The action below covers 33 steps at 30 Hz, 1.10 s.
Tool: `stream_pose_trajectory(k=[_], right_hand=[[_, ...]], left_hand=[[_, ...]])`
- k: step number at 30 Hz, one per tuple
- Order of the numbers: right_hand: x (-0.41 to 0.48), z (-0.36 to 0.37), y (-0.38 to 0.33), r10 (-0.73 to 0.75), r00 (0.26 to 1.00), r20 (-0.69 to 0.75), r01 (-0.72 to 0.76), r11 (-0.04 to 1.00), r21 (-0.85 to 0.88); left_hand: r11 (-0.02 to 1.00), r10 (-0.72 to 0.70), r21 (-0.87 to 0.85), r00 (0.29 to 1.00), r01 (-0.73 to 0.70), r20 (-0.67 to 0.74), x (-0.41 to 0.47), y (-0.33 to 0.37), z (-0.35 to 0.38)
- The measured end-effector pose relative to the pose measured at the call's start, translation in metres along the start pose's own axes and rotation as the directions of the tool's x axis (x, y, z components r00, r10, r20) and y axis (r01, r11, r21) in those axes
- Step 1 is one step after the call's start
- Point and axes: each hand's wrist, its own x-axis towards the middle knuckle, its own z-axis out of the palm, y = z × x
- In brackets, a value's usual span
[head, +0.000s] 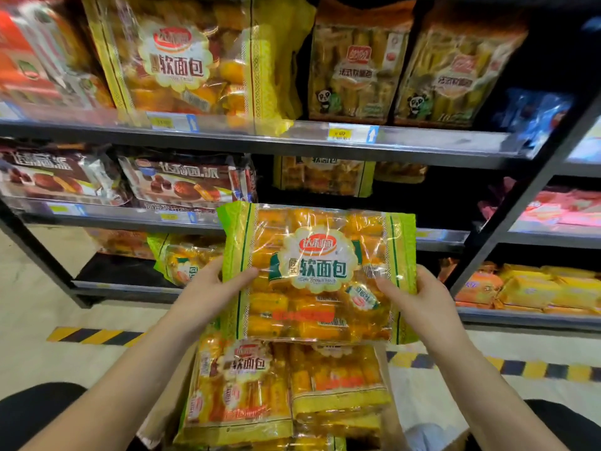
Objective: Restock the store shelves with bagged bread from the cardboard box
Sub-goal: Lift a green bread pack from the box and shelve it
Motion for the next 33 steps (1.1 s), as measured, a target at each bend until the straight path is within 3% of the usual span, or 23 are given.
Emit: stream_pose_trajectory(k=[5, 15, 22, 33], right_hand=[[0.018, -0.008, -0.011, -0.062, 0.998, -0.031, 0.063, 0.997, 0.046], [0.09, -0.02, -0.033, -0.154, 0.985, -0.082, 0.156, 0.987, 0.026], [0.103, -0.007, -0.023, -0.13, 0.979, -0.159, 0.134, 0.991, 0.012], [0.14, 0.007, -0.021, -0.131, 0.94, -0.314, 0.175, 0.978, 0.115]], left_hand=[[0.994, 0.064, 0.086, 0.998, -0.064, -0.007, 0.022, 0.015, -0.008], [0.978, 0.208, -0.008, 0.976, -0.209, -0.069, 0.08, 0.053, 0.0], [0.965, 0.262, 0.062, 0.952, -0.255, -0.158, 0.101, 0.05, 0.02], [0.945, 0.302, -0.05, 0.922, -0.322, -0.241, 0.141, 0.056, 0.03]])
